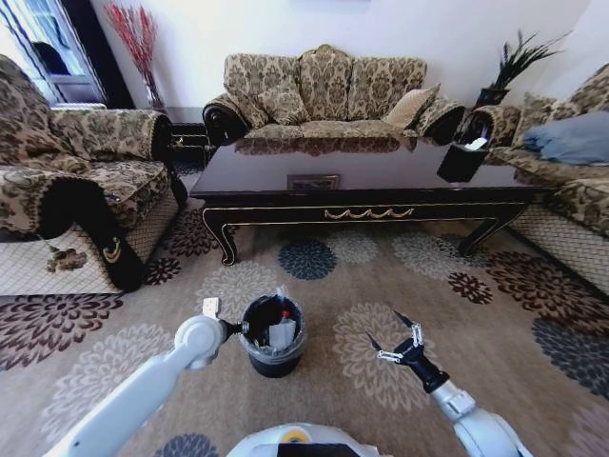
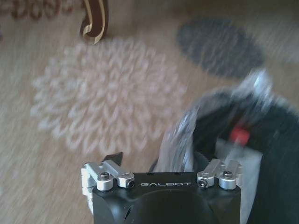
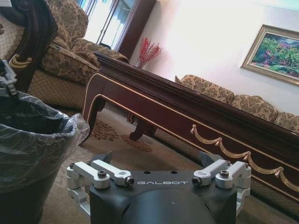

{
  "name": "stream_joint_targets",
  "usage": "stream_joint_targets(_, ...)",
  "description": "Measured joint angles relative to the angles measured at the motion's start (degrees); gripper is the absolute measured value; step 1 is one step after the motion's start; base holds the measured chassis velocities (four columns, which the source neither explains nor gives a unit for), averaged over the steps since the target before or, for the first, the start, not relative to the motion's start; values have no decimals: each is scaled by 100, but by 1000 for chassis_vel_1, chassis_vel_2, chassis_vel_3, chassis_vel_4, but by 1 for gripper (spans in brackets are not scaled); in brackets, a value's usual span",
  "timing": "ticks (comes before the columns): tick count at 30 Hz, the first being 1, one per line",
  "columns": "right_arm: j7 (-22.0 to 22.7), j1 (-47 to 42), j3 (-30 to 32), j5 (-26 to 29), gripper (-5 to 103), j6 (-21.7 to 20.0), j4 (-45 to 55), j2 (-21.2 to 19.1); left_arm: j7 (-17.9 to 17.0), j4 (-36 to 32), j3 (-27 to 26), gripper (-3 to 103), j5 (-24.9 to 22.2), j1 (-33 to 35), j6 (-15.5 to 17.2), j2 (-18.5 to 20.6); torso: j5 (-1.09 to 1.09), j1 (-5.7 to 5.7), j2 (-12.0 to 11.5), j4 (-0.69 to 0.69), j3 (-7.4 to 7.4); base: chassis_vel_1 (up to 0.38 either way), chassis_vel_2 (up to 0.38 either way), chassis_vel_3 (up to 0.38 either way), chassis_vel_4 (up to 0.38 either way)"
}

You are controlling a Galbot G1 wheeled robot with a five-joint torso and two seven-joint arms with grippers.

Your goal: Move to the front of the table and pick up the trash from the floor, then place it into the trash bin.

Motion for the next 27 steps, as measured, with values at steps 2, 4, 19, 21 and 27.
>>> stream_joint_targets(2, -23, -10, 3, 19, 100, 11, 3, 6, 260, -7, -47, 94, 249, 51, -143, -17, 0, 0, 0, 0, 0, 0, 0, 0, 0)
stream_joint_targets(4, -65, -33, 20, 48, 100, 53, 4, 20, 819, -57, -143, 99, 700, 169, -591, -55, 0, 0, 0, 0, 0, 0, 0, 0, 0)
stream_joint_targets(19, 171, -130, 283, 568, 100, 320, 28, 841, 2649, -531, -1572, 100, 3973, 1925, -2437, -357, -2, 0, 0, 0, 0, 0, 0, 0, 0)
stream_joint_targets(21, 210, -144, 325, 574, 100, 334, 50, 963, 2762, -596, -1762, 100, 4191, 2161, -2540, -428, -4, 0, 0, -1, 0, 0, 0, 0, 0)
stream_joint_targets(27, 510, -201, 480, 391, 100, 420, 140, 1278, 3217, -982, -2640, 100, 4850, 3063, -2956, -751, 0, 0, 0, -2, -1, 0, 0, 0, 0)
